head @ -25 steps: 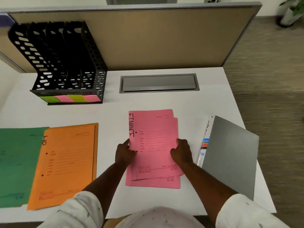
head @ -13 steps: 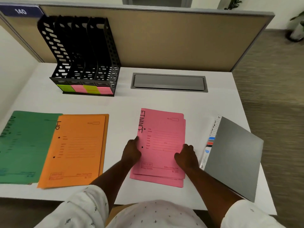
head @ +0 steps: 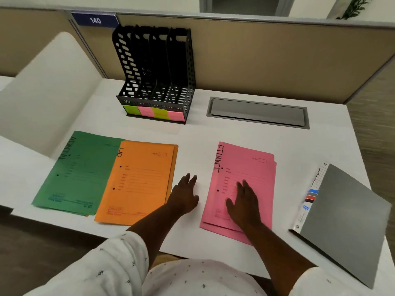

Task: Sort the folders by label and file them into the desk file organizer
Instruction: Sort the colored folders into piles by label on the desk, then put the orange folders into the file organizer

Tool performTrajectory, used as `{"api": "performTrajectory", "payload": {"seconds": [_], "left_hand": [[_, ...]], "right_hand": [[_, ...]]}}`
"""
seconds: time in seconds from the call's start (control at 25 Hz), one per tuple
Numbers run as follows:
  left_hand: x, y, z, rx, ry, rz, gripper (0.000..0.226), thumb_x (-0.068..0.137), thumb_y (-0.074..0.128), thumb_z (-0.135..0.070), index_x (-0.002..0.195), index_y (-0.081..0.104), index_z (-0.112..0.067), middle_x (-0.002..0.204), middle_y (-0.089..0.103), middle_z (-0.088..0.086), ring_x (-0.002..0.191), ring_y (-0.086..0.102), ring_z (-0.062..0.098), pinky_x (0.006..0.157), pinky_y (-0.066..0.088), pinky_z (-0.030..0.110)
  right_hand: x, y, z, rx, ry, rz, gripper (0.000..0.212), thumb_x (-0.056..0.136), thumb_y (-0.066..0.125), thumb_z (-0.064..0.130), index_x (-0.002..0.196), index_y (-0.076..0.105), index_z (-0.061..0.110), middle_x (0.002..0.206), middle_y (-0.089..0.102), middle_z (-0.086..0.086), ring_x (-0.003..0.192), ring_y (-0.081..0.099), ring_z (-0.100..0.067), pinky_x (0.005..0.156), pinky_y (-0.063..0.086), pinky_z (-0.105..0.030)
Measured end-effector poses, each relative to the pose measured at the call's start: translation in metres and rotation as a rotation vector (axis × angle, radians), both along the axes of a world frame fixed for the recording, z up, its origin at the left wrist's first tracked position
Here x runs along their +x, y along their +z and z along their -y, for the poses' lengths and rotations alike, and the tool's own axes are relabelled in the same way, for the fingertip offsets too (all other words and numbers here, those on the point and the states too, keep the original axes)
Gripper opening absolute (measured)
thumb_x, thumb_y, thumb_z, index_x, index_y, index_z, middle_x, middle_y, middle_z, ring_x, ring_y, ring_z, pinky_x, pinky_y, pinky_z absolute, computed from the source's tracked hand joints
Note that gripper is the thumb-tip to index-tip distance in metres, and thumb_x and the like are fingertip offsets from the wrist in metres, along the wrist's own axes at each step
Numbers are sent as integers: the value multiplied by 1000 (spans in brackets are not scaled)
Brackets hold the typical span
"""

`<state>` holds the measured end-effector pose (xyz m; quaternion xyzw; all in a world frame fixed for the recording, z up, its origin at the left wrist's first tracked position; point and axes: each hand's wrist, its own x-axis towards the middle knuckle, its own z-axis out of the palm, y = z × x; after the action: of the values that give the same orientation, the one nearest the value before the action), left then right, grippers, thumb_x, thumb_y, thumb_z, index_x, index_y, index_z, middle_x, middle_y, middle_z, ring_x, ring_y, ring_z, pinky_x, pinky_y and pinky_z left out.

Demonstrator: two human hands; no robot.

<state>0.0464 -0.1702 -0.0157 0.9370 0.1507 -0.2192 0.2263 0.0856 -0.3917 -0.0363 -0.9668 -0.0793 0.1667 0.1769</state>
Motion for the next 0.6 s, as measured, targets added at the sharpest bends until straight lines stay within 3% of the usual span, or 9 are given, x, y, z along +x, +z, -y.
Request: {"api": "performTrajectory", "payload": {"seconds": [0.24, 0.44, 0.52, 0.6], "left_hand": [[-12, 7, -102, 48, -81, 52, 84, 95, 61, -32, 162, 12, -21, 170, 6, 8, 156, 10, 28, 124, 23, 48], [-31, 6, -225, 97, -2, 92, 81, 95, 56, -36, 162, 12, -20, 170, 6, 7, 157, 5, 27, 124, 13, 52], [-40, 5, -266, 154, 116, 148, 82, 92, 59, -37, 160, 18, -16, 167, 17, 11, 153, 17, 30, 120, 23, 51], [-49, 1, -300, 72, 281, 88, 83, 88, 64, -35, 157, 24, -10, 159, 32, 15, 144, 34, 35, 114, 36, 50]], "right_hand": [[-10, 0, -102, 45, -8, 63, 75, 96, 57, 44, 156, 26, 11, 165, 19, -11, 152, 15, -28, 125, 14, -41], [-34, -8, -218, 156, -137, -58, 74, 96, 59, 39, 156, 24, 12, 165, 19, -10, 150, 21, -28, 119, 24, -39], [-48, -14, -254, 168, -163, -115, 76, 97, 58, 40, 157, 21, 13, 165, 18, -10, 150, 21, -29, 119, 26, -42], [-63, -15, -283, 129, -216, -185, 78, 97, 57, 42, 157, 17, 12, 164, 18, -10, 149, 23, -30, 118, 28, -43]]}}
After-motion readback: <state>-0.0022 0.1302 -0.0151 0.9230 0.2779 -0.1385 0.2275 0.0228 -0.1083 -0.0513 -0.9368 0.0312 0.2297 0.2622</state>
